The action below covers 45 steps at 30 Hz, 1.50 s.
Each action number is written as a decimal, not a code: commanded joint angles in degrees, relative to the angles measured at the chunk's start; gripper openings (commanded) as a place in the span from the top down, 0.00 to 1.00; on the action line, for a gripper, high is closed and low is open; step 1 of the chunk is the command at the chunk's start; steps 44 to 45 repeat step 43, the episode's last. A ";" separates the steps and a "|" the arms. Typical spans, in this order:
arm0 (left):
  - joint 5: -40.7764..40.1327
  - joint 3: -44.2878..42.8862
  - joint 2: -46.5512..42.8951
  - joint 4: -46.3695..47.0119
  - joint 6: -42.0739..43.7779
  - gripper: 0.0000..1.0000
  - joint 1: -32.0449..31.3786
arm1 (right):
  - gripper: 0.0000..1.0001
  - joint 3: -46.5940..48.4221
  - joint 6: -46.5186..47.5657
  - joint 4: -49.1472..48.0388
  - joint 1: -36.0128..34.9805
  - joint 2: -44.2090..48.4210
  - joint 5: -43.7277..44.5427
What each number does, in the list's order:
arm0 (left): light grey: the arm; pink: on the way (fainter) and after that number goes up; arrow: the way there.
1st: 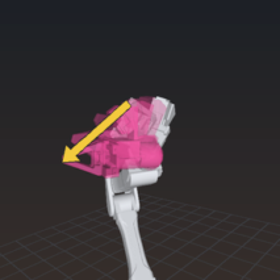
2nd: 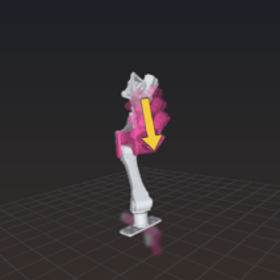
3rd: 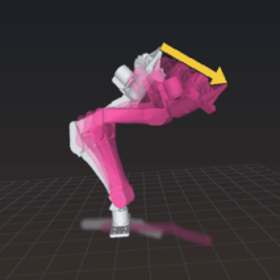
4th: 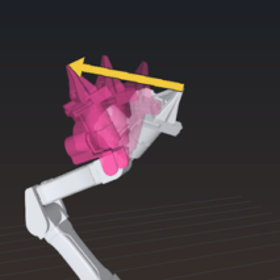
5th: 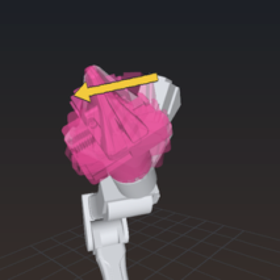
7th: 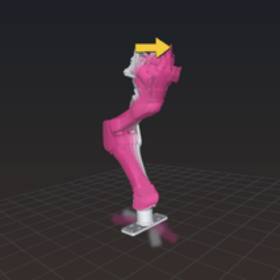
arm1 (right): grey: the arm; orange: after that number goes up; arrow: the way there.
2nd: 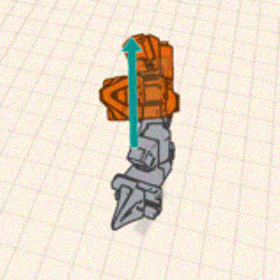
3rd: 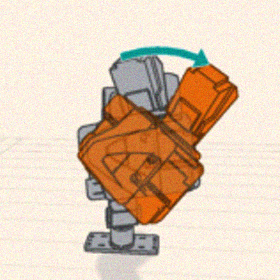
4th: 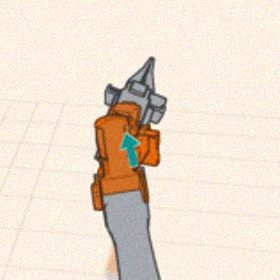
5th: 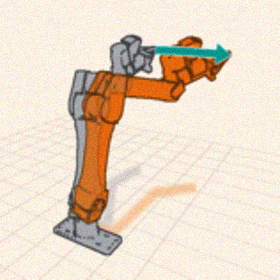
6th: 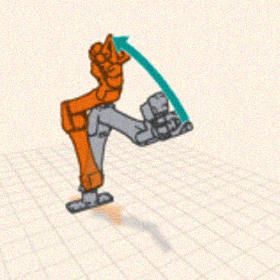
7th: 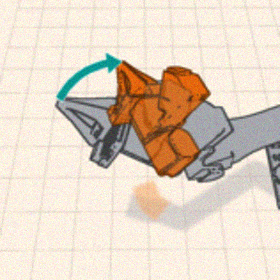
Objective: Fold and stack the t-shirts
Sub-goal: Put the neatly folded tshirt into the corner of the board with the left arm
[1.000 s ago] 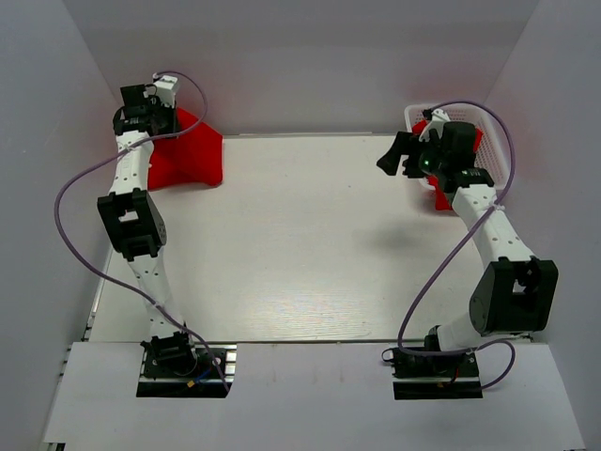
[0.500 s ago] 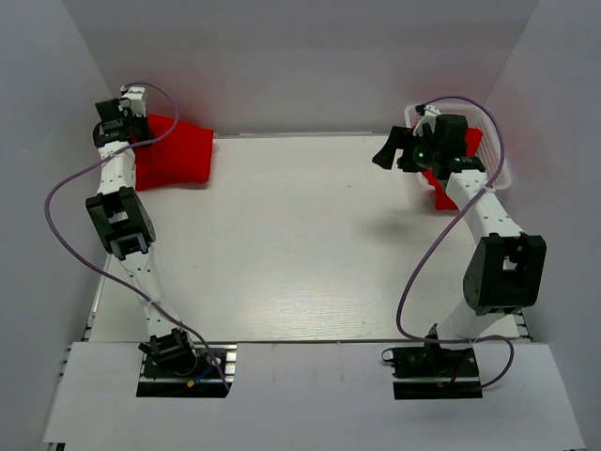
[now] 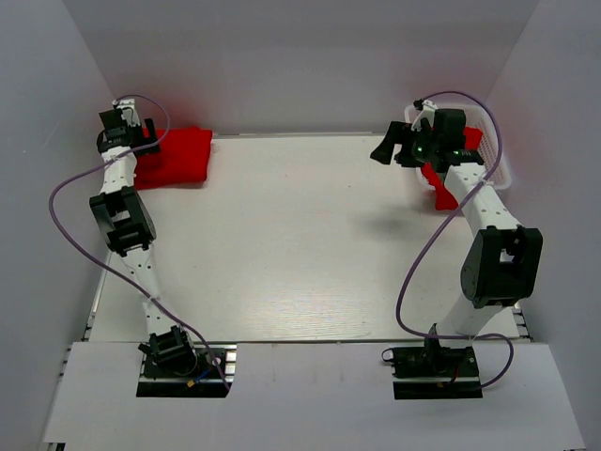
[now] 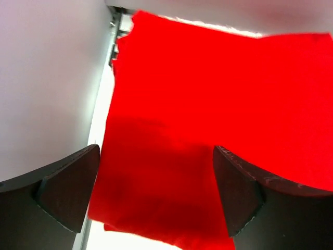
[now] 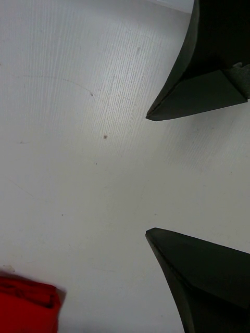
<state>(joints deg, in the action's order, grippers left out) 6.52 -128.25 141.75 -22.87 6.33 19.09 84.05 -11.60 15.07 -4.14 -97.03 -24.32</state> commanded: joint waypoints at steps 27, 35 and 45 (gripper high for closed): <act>-10.06 50.97 -54.90 4.15 -23.64 0.00 -28.82 | 0.10 -14.96 2.28 10.50 -3.76 8.87 10.52; -10.30 61.44 -55.62 2.31 -28.83 0.00 -47.91 | 0.10 -27.95 0.09 3.23 -6.84 15.47 -6.78; -18.21 61.27 -59.66 0.29 -28.21 0.00 -53.63 | 0.10 -33.60 0.96 -1.80 -8.43 21.18 -5.22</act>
